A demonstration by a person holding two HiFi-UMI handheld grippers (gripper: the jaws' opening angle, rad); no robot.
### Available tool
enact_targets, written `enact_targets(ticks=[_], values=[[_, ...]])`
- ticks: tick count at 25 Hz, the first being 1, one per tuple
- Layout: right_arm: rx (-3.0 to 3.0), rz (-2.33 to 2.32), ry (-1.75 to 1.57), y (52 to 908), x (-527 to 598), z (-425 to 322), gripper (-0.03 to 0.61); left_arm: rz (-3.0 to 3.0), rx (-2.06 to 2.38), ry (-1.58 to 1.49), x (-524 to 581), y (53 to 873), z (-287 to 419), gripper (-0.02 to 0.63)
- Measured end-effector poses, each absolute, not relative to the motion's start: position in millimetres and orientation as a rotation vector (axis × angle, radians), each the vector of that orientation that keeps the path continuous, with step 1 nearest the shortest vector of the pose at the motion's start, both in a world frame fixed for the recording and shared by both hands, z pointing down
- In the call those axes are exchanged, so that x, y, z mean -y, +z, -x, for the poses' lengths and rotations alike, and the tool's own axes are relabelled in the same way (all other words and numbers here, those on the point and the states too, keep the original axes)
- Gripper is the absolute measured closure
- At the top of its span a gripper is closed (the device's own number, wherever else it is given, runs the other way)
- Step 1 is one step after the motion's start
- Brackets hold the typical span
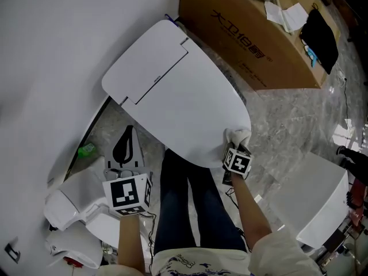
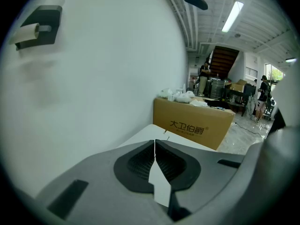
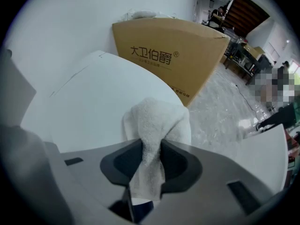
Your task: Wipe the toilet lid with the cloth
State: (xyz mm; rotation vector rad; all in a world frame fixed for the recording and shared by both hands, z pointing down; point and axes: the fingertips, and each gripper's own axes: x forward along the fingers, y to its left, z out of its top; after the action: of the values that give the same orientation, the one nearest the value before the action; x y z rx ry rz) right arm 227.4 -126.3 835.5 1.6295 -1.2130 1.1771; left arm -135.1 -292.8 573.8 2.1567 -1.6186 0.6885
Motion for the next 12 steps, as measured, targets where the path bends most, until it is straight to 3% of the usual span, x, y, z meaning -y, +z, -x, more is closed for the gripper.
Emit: enact_targets(ticks=[12], values=[[1.304,-1.698,1.216,833.4,189.2,-149.2,0.476,-2.092,1.672,0.676,286.1,579.2,165.3,0.603]])
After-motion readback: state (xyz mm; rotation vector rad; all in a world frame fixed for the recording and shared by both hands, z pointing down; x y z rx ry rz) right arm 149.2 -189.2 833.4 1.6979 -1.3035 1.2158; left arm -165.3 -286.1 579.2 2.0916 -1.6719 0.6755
